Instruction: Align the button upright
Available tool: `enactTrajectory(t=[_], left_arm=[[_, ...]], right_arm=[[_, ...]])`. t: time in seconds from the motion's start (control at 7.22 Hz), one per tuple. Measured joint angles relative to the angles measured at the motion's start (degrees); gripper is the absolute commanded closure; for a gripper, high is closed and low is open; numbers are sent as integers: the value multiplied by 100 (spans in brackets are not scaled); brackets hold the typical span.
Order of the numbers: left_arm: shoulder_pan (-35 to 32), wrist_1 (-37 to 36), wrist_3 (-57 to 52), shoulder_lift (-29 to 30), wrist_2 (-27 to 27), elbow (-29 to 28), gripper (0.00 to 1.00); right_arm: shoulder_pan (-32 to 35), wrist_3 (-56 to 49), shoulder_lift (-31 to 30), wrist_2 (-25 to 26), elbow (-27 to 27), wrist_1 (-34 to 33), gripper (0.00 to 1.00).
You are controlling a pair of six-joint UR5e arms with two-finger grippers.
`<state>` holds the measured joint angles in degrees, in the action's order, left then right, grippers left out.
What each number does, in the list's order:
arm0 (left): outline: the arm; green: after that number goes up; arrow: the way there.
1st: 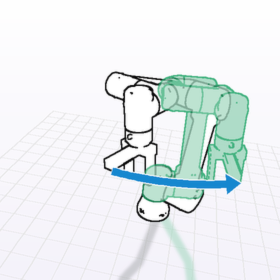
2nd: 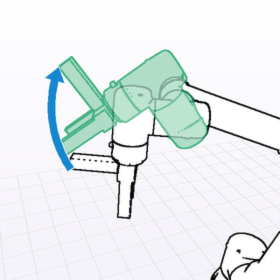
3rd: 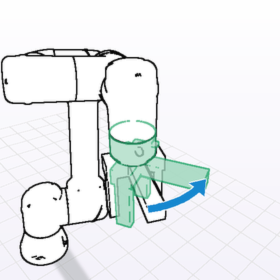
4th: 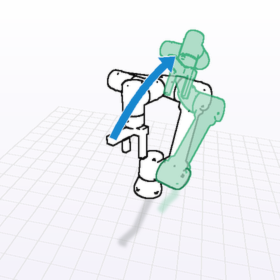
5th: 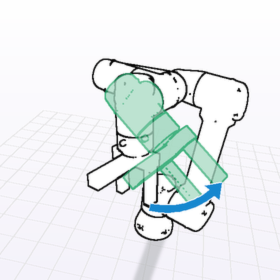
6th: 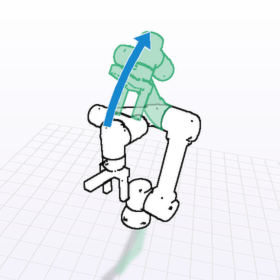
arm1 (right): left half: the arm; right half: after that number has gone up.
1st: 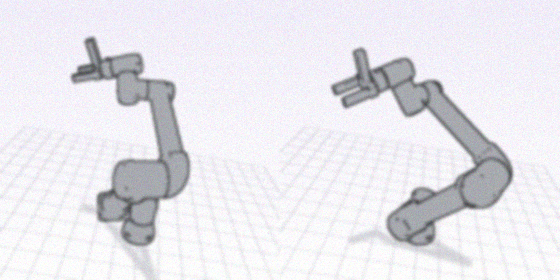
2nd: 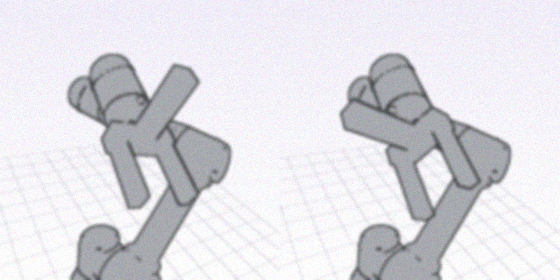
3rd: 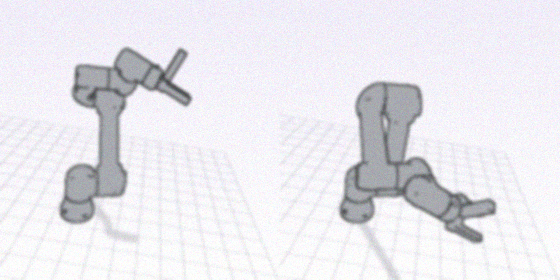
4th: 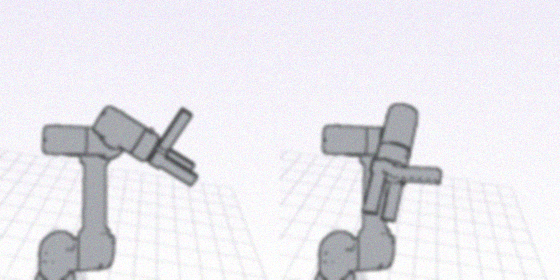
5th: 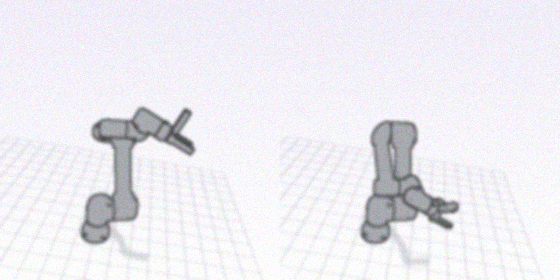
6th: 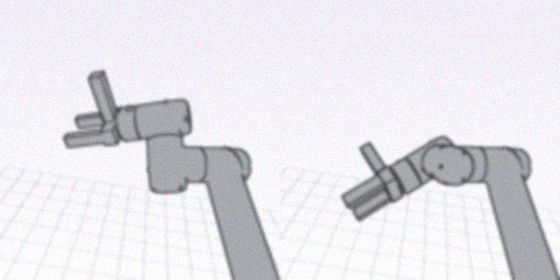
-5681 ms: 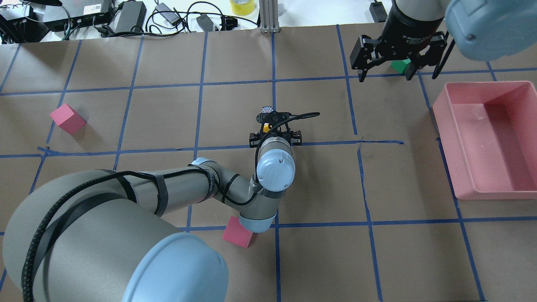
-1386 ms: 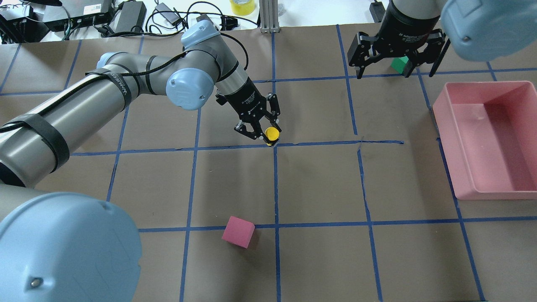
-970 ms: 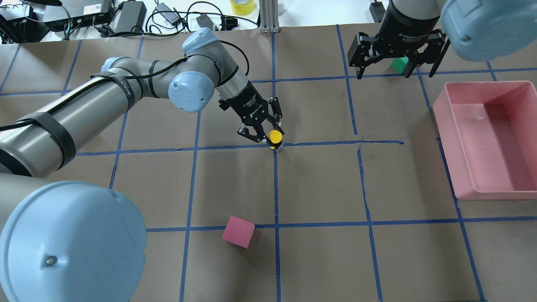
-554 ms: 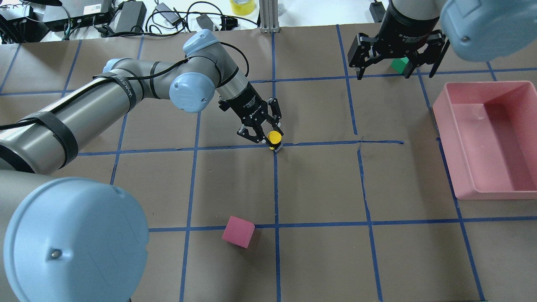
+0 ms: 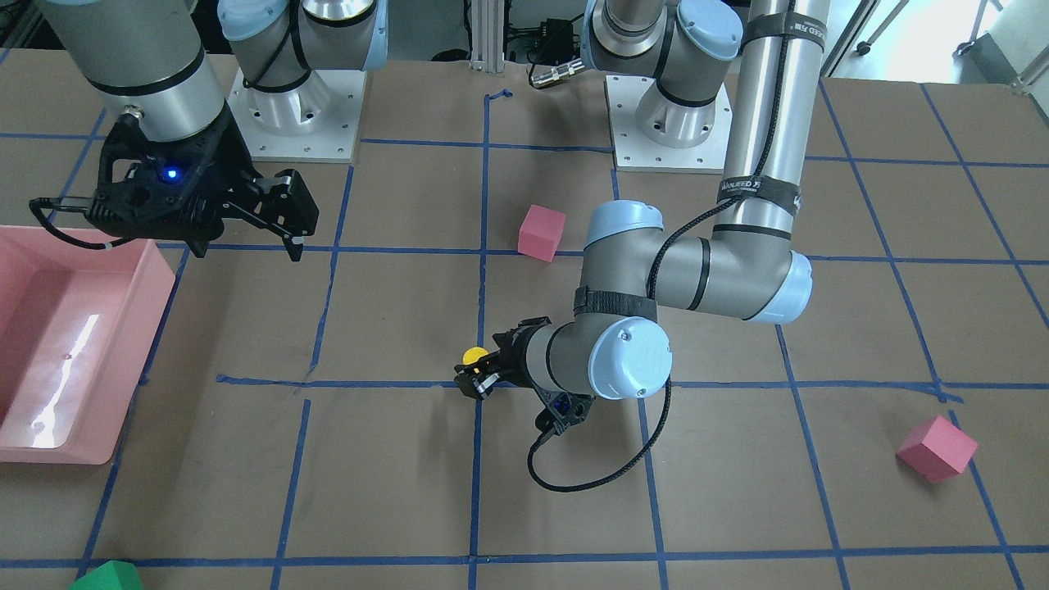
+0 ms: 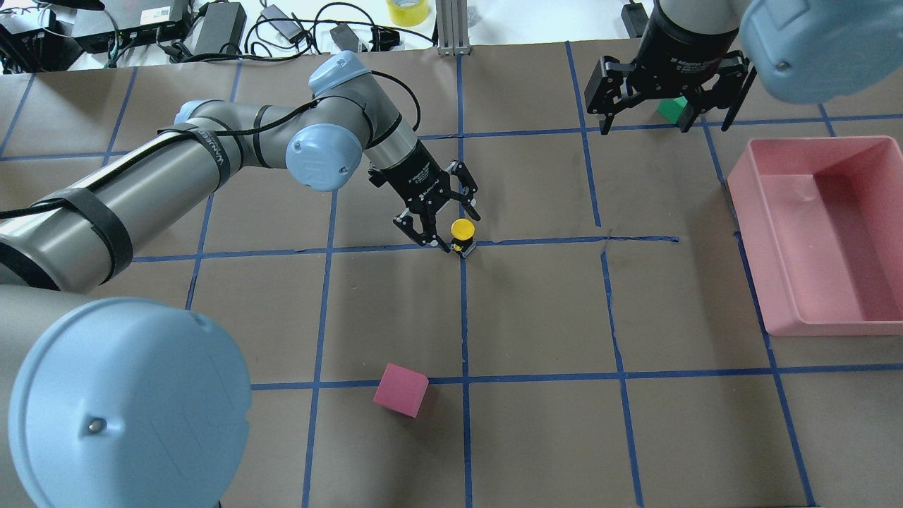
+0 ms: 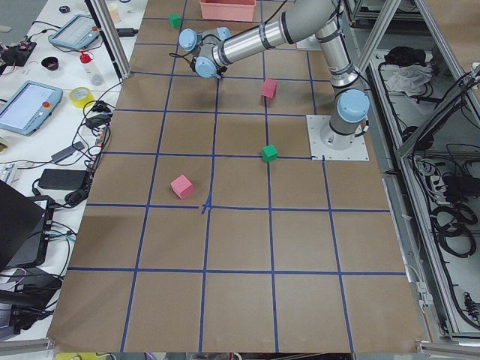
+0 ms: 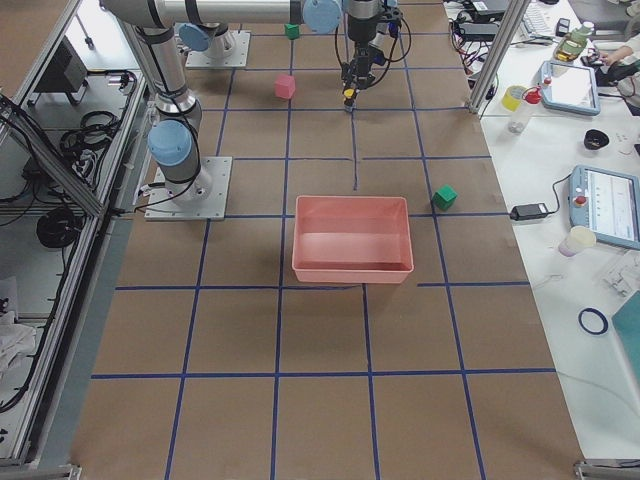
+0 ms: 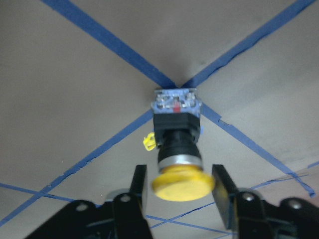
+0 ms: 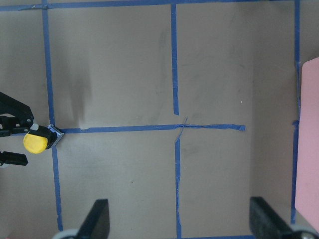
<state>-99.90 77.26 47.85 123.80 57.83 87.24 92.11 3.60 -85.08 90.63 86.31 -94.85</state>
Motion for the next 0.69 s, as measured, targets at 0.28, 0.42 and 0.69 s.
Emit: enactTrajectory(t=[0.28,0.42,0.69], left_arm=[[46,18,-182,-323,347,-33,0],[89,135,-518,-652,738,2,0],[120,733,-1790,-1656,1703,148,0]], right_arm=[[0,0,0,1,6,8,0],[0,0,0,3,7,9,0],[0,0,0,0,8,10,0]])
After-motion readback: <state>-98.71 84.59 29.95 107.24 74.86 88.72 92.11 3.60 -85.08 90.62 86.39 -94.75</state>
